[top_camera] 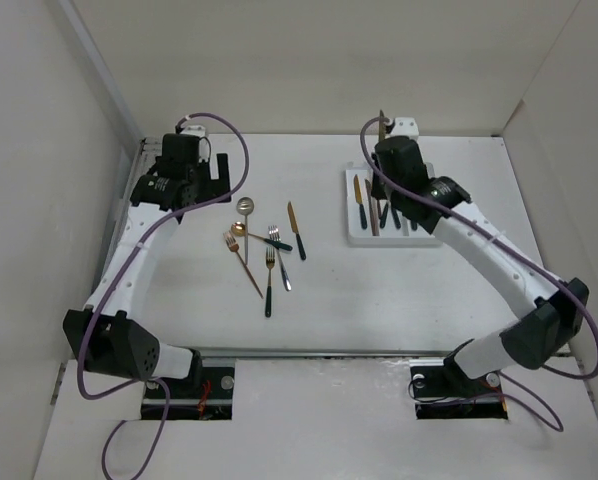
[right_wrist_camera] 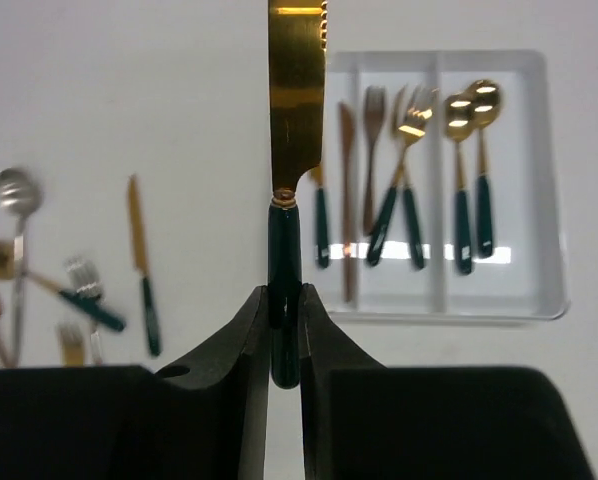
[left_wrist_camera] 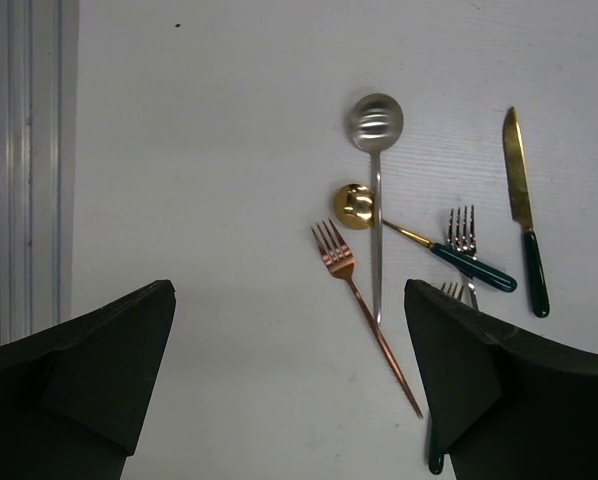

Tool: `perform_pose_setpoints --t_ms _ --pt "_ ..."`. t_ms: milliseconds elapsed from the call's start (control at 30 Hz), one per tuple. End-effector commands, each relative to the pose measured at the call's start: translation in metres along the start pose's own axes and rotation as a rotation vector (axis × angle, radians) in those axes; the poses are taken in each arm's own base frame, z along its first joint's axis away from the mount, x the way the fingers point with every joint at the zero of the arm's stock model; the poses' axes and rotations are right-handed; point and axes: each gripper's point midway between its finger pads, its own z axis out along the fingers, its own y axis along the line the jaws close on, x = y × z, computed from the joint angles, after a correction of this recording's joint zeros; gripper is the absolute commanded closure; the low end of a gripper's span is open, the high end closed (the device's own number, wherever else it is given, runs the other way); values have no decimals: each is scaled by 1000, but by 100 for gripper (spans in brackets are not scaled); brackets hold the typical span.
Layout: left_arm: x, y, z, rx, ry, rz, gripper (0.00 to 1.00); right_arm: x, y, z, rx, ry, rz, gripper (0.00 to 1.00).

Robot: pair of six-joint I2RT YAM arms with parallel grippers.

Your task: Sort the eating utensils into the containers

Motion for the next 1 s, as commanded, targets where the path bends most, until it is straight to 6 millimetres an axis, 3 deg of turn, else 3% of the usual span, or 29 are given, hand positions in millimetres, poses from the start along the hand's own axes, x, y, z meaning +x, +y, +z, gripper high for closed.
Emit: perform_pose_setpoints --t_ms 0,100,133,200,267,367,433,500,700,800,900,967 --pt "6 -19 1 54 -8 39 2 10 -26 47 19 70 -164 100" --pt "25 -42 5 119 30 78 3 11 -36 86 27 73 -211 100" --pt "32 -46 7 126 45 90 3 21 -38 103 35 105 -224 100" --pt "56 -62 13 163 97 133 4 21 -47 122 34 121 -199 100" --pt "84 -78 19 204 168 179 6 35 -45 141 16 160 -199 100" --pt "106 -87 23 229 218 191 7 44 -45 157 9 180 -196 100" --pt "124 -91 30 232 270 179 7 41 -43 162 7 174 -194 100" --pt "130 -94 34 234 289 151 8 54 -42 168 3 212 -189 100" --pt "160 -77 56 151 400 30 12 67 -30 167 -39 235 -160 100" --pt "177 -73 67 107 454 17 13 81 -25 171 -45 266 -139 100" --pt "188 -73 74 88 495 4 16 107 -28 173 -31 335 -115 100" --pt "200 -73 76 82 533 -3 16 110 -26 173 -41 339 -103 97"
